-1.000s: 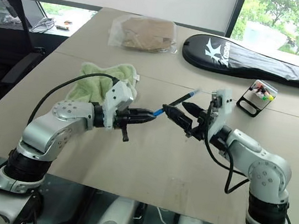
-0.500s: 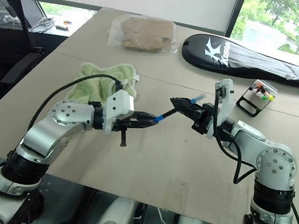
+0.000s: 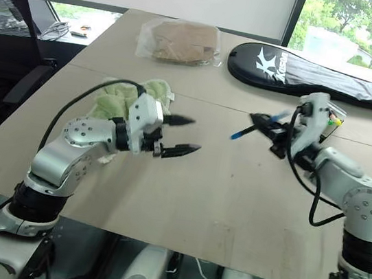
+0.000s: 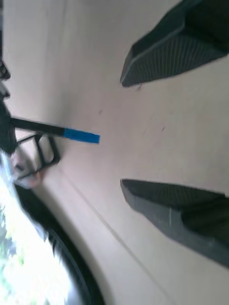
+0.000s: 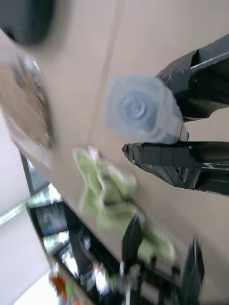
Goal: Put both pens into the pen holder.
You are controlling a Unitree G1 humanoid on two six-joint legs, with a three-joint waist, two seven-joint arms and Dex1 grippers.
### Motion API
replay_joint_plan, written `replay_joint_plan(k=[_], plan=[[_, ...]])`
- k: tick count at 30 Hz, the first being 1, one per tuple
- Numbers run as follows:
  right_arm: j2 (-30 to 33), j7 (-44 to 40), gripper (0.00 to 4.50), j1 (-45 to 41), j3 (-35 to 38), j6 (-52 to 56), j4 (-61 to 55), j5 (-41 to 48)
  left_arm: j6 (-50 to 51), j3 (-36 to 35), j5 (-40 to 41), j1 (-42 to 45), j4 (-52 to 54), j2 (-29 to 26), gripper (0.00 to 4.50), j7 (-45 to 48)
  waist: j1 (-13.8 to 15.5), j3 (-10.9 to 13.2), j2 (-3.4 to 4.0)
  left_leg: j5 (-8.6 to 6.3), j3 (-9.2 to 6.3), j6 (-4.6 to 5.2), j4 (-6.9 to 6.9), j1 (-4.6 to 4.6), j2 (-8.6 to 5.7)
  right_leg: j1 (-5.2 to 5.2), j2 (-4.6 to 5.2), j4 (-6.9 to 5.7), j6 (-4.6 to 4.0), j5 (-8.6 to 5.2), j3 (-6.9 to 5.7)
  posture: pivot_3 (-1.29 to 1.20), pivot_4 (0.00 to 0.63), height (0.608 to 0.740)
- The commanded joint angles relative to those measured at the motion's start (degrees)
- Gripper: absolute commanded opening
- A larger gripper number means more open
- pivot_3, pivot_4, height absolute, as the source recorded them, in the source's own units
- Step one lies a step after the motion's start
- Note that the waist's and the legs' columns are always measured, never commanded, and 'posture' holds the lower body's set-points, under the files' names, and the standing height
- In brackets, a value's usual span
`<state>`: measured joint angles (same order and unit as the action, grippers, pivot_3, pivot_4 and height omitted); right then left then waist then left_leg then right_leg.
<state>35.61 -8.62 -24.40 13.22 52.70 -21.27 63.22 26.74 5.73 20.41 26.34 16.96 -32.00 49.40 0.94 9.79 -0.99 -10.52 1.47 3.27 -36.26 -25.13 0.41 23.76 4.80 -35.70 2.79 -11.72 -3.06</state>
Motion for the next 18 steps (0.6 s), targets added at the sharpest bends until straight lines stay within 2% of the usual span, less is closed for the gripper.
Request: replay_joint_plan(k=[1,4,9,18], plan=[[4.34,-4.31,0.10,-0.71,3.57,-8.18,-1.48,-9.26,2.15,-2.54,0.94,1.13,0.68,2.43,4.23,-4.89,-0.04,0.00,0.00,-0.01,0.02,0.01,0.00,0.00,0.00,0.00,-0.01,0.00,0.01,0.01,0.02,0.00,0.150,0.740],[7.58,-6.11,0.10,-1.45,1.93,-15.15,0.24,-19.74,-0.43,-3.08,1.43,0.73,0.50,6.28,4.23,-7.03,-0.11,0.00,0.00,-0.01,0.03,0.02,0.00,0.00,0.01,0.00,-0.07,0.00,0.07,0.04,0.04,0.00,0.150,0.740],[8.59,-5.42,0.10,-3.02,-2.06,-23.56,4.67,-34.89,3.02,-3.34,6.19,0.81,2.61,8.61,4.23,-6.14,-0.13,0.00,-0.01,-0.01,0.07,0.02,-0.01,0.05,0.04,-0.01,-0.15,-0.04,0.01,0.01,0.11,0.00,0.150,0.740],[5.36,-4.32,0.10,-3.27,-5.03,-29.51,11.90,-48.23,6.23,-3.55,12.33,2.01,4.65,8.56,4.23,-4.44,-0.13,0.01,-0.01,-0.01,0.17,0.02,-0.03,0.05,0.03,0.00,-0.16,-0.05,-0.15,0.11,0.22,0.00,0.150,0.740]])
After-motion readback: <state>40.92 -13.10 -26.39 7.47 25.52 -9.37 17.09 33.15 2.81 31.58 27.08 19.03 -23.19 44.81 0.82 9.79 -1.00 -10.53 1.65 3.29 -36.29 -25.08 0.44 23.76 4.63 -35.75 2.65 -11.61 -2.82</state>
